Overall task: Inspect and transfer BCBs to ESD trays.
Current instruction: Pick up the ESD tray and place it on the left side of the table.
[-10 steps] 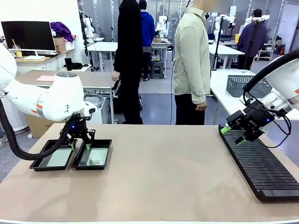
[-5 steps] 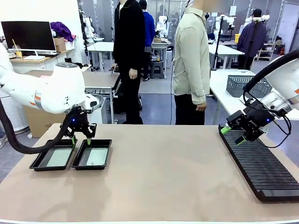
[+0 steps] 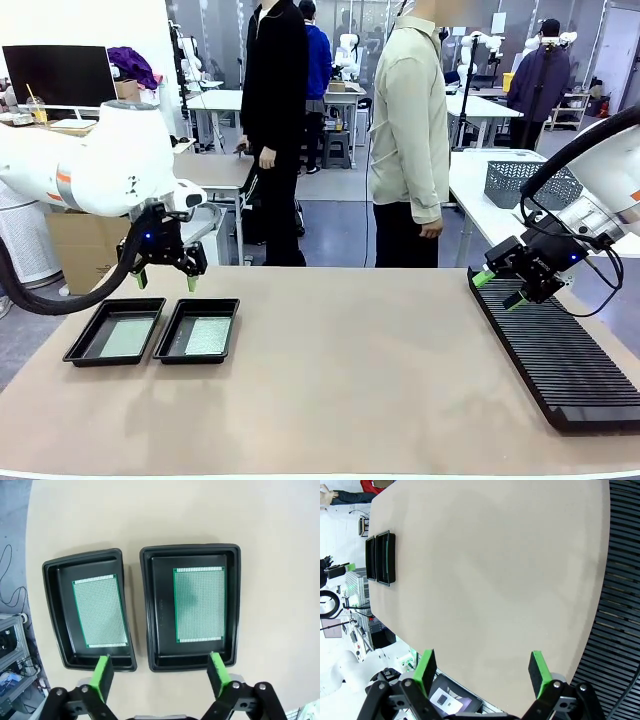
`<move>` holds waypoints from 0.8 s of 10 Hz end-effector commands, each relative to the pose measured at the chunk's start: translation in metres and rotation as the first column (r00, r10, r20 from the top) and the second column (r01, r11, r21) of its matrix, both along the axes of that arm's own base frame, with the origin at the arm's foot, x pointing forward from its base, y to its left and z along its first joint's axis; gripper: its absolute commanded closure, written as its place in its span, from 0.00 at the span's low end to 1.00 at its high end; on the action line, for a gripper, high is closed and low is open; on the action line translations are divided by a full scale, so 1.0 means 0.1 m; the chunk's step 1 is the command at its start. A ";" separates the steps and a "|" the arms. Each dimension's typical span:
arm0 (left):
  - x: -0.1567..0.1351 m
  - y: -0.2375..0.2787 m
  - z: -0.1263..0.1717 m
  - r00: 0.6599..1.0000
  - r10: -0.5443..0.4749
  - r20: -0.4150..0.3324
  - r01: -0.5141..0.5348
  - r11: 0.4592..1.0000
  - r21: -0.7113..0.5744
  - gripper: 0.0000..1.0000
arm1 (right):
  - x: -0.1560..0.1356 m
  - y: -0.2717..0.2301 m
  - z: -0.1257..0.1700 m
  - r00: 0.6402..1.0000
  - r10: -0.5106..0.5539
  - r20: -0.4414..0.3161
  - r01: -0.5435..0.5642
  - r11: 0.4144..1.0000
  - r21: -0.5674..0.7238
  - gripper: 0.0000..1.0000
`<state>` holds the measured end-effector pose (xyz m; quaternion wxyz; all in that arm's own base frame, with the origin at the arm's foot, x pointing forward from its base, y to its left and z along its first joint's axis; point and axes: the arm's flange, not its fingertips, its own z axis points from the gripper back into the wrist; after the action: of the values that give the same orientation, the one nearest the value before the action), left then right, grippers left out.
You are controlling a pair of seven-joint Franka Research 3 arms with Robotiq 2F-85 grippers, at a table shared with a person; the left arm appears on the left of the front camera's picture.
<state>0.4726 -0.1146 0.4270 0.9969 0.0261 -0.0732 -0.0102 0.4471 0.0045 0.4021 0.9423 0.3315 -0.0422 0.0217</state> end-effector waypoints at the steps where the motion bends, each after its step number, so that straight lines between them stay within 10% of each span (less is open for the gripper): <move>1: -0.07 0.04 0.14 1.000 -0.021 -0.017 0.020 0.999 -0.029 0.00 | 0.01 0.01 0.00 1.000 -0.013 0.006 0.013 1.000 -0.005 0.02; 8: -0.13 0.08 0.56 1.000 -0.011 -0.013 0.010 0.999 -0.038 0.00 | 0.01 0.01 0.00 1.000 -0.013 0.006 0.013 1.000 -0.005 0.02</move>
<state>0.4578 -0.1121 0.4766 0.9970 0.0089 -0.0757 -0.0089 0.4471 0.0045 0.4021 0.9423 0.3315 -0.0422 0.0217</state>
